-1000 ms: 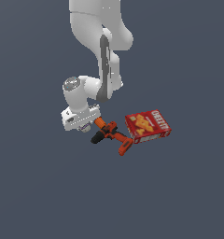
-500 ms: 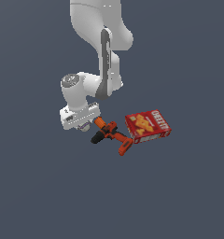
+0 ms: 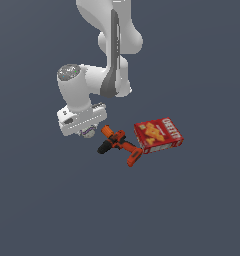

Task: Pick up a designated object from a clutter of objects.

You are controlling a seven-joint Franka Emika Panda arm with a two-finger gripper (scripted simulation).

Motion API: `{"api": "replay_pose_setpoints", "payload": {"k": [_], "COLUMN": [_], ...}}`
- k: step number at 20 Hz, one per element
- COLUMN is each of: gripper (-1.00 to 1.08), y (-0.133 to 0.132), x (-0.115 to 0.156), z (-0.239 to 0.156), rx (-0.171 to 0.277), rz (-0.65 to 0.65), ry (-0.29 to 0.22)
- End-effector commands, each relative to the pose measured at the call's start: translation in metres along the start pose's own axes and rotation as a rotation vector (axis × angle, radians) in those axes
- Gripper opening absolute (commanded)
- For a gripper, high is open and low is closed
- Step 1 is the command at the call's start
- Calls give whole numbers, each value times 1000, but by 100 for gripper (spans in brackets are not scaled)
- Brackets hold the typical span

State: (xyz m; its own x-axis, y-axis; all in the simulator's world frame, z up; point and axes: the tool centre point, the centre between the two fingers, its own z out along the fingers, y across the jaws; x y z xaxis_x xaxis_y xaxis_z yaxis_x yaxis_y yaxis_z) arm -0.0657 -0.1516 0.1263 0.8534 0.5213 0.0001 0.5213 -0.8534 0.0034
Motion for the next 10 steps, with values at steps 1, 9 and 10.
{"api": "replay_pose_setpoints", "payload": {"k": [1, 9, 10], "gripper": [-100, -100, -100], "y": [4, 16, 17], "x": [8, 37, 40], "z": [-23, -95, -104], "rx": [-1, -2, -2], "rz": [0, 0, 0], "ry": [0, -1, -1]}}
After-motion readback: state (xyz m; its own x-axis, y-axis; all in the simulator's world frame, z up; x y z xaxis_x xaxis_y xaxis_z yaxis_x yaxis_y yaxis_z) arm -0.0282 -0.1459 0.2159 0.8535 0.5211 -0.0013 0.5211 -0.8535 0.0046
